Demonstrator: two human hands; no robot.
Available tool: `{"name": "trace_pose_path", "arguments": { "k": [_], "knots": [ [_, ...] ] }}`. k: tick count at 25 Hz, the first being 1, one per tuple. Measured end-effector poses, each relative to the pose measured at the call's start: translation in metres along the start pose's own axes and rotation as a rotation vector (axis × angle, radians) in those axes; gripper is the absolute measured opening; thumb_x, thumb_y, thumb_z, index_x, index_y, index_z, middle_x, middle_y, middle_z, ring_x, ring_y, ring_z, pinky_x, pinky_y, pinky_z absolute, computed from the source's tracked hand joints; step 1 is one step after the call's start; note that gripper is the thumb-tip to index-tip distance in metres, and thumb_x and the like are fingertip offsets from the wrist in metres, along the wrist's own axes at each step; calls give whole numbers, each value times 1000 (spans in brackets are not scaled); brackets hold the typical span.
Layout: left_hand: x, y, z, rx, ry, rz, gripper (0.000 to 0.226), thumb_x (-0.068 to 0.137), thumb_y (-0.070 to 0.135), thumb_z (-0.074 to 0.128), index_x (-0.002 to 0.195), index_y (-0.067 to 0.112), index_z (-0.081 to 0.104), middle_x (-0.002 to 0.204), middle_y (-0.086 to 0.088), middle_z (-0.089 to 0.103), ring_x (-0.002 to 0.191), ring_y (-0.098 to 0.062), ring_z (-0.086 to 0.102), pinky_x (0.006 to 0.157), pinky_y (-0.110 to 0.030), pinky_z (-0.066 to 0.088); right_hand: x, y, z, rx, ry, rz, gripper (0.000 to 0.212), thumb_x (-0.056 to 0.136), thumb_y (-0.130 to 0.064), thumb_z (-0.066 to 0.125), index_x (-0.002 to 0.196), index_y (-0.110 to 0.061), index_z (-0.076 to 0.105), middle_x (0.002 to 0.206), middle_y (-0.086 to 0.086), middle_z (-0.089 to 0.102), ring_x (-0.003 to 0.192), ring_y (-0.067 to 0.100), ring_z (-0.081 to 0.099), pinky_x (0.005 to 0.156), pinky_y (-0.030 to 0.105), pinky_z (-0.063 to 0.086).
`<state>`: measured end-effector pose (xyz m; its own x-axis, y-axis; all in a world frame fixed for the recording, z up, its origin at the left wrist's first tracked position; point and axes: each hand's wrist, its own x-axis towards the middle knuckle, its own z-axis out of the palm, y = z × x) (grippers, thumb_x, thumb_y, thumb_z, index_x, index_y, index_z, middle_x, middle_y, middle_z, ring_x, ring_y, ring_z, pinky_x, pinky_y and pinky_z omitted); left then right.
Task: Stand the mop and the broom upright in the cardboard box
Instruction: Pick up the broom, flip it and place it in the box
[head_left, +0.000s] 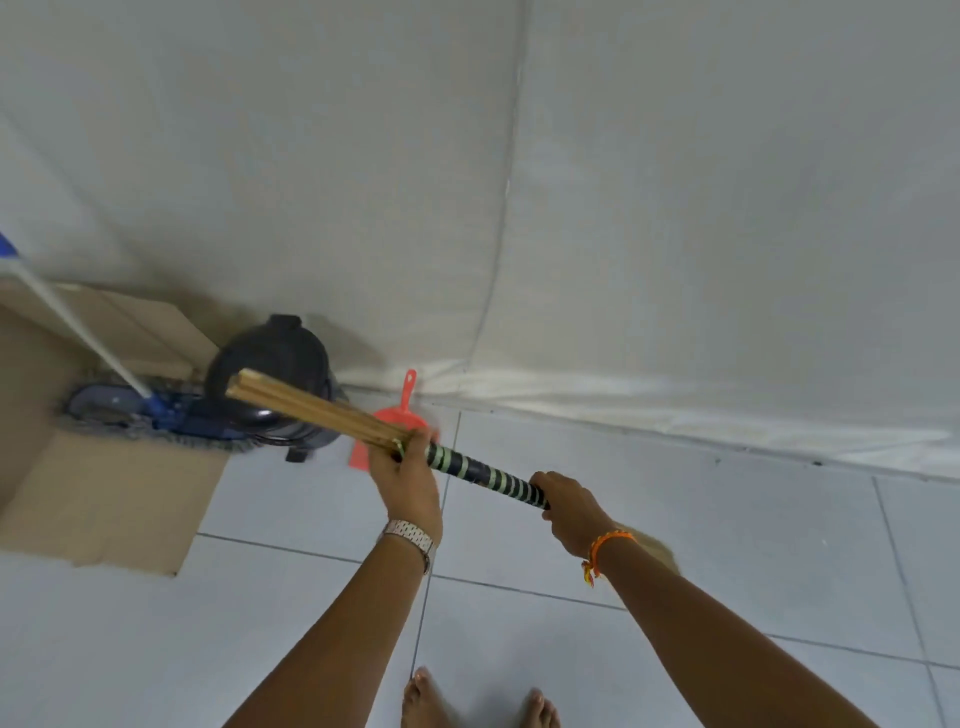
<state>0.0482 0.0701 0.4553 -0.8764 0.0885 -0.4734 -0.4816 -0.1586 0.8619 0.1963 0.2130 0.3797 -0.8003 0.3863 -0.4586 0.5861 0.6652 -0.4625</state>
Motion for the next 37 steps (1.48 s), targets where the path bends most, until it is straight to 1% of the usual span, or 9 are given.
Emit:
{"name": "trace_pose_path", "arguments": {
  "k": [4,8,10,15,20,25,28,32,37],
  "knots": [
    [-78,117,25,112,-243,138,14,96,3,65,94,15,58,105,-9,67,102,-22,67,100,-39,52,-61,-56,-73,114,41,-56,23,79,4,52,89,-16,52,84,3,59,76,25,58,65,33,43],
    [-112,202,27,320,-398,350,17,99,11,62,107,-3,57,86,-2,70,77,1,70,74,-9,52,-91,-117,-113,239,98,-129,19,75,0,59,86,-14,53,81,8,64,74,23,57,70,39,50],
    [-116,237,23,336,-473,395,7,99,7,62,102,6,57,82,-2,69,76,-2,70,76,-13,54,-93,-147,-123,304,101,-162,22,72,1,59,89,-14,57,86,10,68,78,21,57,77,41,53],
    [-111,312,-4,349,-599,490,13,98,2,62,97,15,59,80,2,67,79,-15,69,88,-32,58,-88,-232,-124,375,128,-215,31,73,3,58,100,-9,62,97,13,72,91,28,66,84,42,55],
    [-78,368,-63,379,-683,528,10,98,8,64,97,18,62,79,4,69,80,-13,70,87,-29,57,-73,-328,-93,429,168,-254,24,73,3,53,92,-11,60,89,15,70,77,21,61,78,39,55],
    [-34,427,-141,425,-775,525,8,102,12,59,96,18,62,81,1,70,82,-15,69,93,-36,58,-61,-431,-52,480,176,-270,30,79,5,55,93,-21,58,87,0,64,79,14,55,78,29,51],
    [-11,459,-181,345,-816,474,9,101,9,60,98,15,66,83,2,76,83,-14,74,89,-31,60,-53,-488,-33,523,194,-286,36,79,9,54,99,-20,59,93,3,66,85,15,58,84,33,53],
    [15,501,-228,293,-830,446,9,100,11,62,97,13,69,81,1,77,80,-17,73,91,-36,59,-43,-554,-5,553,182,-306,33,80,9,56,104,-13,61,100,12,68,94,23,63,89,37,53],
    [50,539,-283,280,-779,480,10,101,18,61,97,14,68,73,4,71,71,-13,66,79,-27,57,-17,-623,19,517,156,-354,25,81,7,55,100,-9,60,96,18,68,84,16,56,82,38,52]
  ]
}}
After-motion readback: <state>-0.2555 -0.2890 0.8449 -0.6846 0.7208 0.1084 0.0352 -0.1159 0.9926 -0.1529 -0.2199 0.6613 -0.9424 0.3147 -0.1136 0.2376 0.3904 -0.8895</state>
